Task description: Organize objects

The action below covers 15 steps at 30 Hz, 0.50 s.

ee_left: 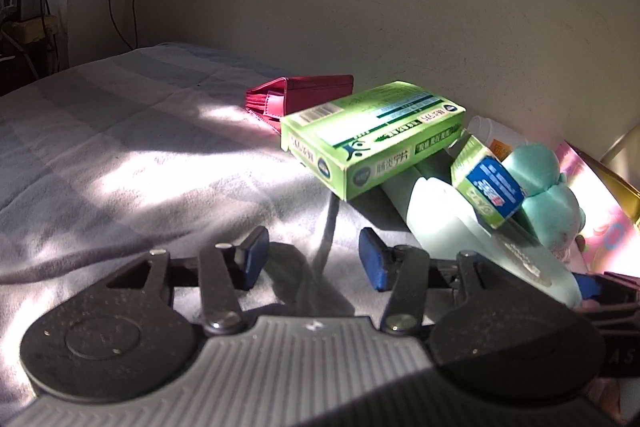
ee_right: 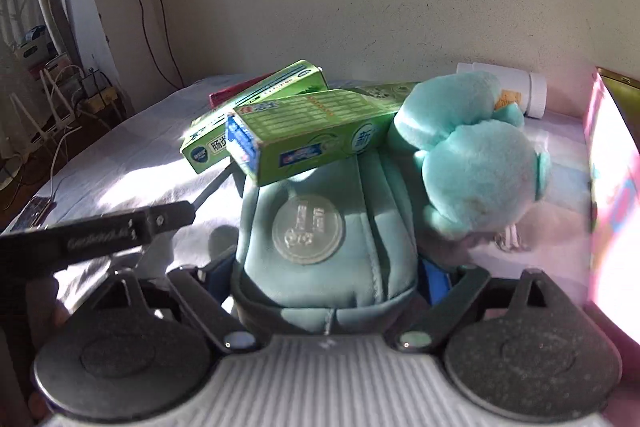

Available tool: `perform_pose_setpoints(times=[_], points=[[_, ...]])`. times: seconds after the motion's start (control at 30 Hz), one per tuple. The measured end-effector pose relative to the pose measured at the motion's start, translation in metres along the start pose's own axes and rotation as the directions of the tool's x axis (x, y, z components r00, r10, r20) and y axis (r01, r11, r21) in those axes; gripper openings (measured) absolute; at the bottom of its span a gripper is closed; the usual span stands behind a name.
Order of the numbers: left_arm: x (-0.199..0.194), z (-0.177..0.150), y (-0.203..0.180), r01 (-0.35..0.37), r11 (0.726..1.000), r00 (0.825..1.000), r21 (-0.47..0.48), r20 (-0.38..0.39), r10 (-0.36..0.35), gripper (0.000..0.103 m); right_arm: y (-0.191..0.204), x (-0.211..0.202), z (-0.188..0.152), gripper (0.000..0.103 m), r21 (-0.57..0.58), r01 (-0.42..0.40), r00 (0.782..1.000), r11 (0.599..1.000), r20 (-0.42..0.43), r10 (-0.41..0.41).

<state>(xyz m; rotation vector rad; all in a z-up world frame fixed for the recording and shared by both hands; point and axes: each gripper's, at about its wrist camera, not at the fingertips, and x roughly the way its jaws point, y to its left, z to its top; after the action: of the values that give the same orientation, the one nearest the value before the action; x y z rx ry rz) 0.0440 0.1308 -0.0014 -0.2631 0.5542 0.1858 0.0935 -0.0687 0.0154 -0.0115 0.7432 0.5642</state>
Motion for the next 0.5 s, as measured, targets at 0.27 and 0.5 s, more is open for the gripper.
perform_pose_setpoints(times=[0.27,0.5], points=[[-0.001,-0.001,-0.006,-0.016,0.999,1.0,0.031,-0.002,0.016,0.054,-0.035,-0.112,-0.071,0.09,-0.063,-0.091,0.996,0.994,-0.008,0.091],[0.0,0.0,-0.008,-0.028,0.998,1.0,0.052,-0.004,0.029,0.055,-0.062,-0.17,-0.106,0.095,0.016,0.13,0.986,0.991,0.107,-0.131]])
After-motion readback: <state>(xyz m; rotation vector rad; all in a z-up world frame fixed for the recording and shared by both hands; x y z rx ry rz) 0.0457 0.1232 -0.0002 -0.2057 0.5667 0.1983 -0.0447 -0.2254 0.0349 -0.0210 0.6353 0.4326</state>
